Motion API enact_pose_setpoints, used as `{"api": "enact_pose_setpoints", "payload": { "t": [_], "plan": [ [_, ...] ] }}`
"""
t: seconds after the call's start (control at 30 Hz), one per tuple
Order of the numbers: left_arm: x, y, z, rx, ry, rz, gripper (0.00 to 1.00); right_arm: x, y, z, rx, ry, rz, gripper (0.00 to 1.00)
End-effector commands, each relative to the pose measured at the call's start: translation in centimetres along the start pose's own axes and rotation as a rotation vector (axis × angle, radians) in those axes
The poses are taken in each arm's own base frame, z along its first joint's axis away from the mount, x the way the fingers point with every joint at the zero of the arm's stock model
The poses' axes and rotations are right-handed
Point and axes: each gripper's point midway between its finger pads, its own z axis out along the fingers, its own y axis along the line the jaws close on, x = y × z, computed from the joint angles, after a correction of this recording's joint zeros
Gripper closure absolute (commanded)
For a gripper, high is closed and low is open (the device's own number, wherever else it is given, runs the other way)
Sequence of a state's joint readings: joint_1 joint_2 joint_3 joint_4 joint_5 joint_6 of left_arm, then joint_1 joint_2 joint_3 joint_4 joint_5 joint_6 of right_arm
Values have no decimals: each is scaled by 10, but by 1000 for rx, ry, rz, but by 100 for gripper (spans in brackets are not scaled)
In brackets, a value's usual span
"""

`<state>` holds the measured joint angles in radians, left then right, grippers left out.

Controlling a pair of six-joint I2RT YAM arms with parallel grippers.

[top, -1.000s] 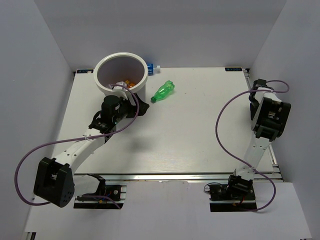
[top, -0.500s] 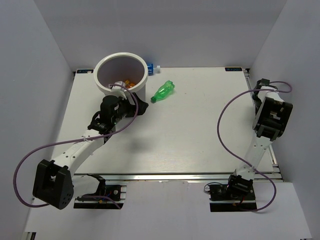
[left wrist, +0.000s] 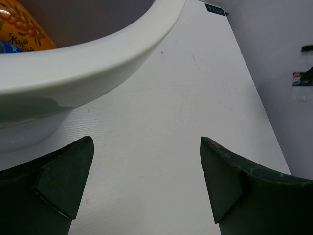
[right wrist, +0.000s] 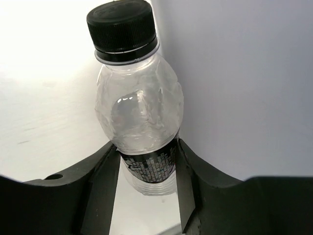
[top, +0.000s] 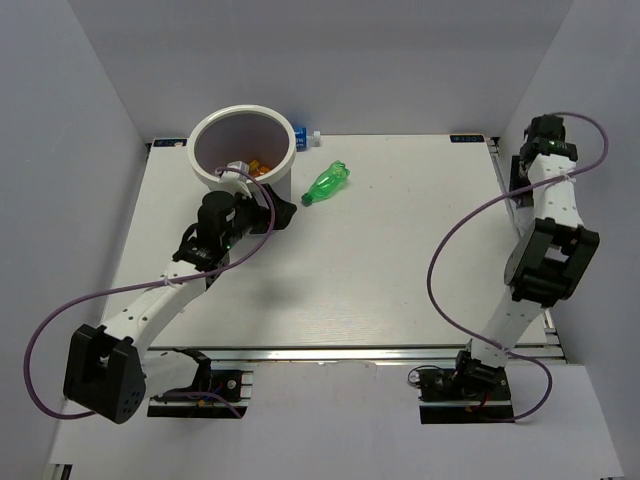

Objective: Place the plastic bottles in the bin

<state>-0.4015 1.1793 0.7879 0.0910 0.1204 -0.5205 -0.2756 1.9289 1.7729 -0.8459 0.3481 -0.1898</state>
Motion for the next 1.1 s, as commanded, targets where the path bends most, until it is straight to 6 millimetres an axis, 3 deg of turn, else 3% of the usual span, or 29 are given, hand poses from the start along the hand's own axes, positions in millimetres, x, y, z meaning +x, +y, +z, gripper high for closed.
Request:
{"api": "enact_pose_setpoints", "payload": {
  "t": [0.0,0.03,0.07,0.13,0.17,0.23,0.27,0.37,0.4,0.43,0.47,0.5,0.53,0.57,0.63,0.67,0.77,0.83,0.87,0.93,1.07],
  "plan": [
    [-22,-22,-11,72,-58,11,2,-60,48,-85,-180,-306,-42,100],
    [-23,-22,-12,71,-60,12,2,-69,58,-100,-200,-358,-68,100],
    [-21,-22,-13,72,-56,12,2,-77,83,-130,-241,-432,-115,100],
    [-21,-23,-16,71,-57,5,2,-96,112,-171,-335,-562,-152,100],
    [-21,-22,-18,70,-57,5,2,-99,147,-206,-421,-639,-201,100],
    [-20,-19,-23,51,-63,-3,2,-104,188,-258,-624,-758,-250,100],
    [-19,-18,-26,45,-63,-6,2,-108,210,-298,-730,-852,-249,100],
    [-15,-14,-36,20,-64,-20,2,-89,261,-374,-1027,-1000,-326,100],
    [-14,-12,-38,15,-65,-23,2,-95,270,-405,-1089,-1101,-304,100],
    [-8,-8,-41,3,-53,-29,2,-90,283,-417,-1124,-1135,-316,100],
    [-13,-9,-46,-1,-80,-34,2,-77,305,-441,-1194,-1177,-361,100],
    [-10,-6,-49,-13,-75,-37,2,-78,313,-467,-1244,-1270,-367,100],
    [-5,0,-52,-47,-62,-45,2,-68,338,-481,-1323,-1261,-385,100],
    [-7,1,-56,-55,-72,-45,2,-67,347,-496,-1367,-1296,-394,100],
    [-3,5,-62,-75,-61,-51,2,-63,368,-517,-1450,-1303,-405,100],
    [-7,12,-66,-114,-91,-55,2,-63,389,-529,-1491,-1308,-424,100],
    [-6,17,-71,-146,-88,-60,2,-67,426,-535,-1522,-1266,-425,100],
    [-6,20,-74,-162,-89,-60,2,-66,444,-527,-1533,-1205,-419,96],
    [-6,19,-75,-160,-89,-57,2,-65,458,-517,-1540,-1178,-425,86],
    [-7,15,-77,-146,-87,-55,2,-66,462,-515,-1549,-1166,-418,68],
    [-8,7,-77,-99,-90,-51,2,-63,458,-514,-1529,-1175,-449,11]
  ]
}}
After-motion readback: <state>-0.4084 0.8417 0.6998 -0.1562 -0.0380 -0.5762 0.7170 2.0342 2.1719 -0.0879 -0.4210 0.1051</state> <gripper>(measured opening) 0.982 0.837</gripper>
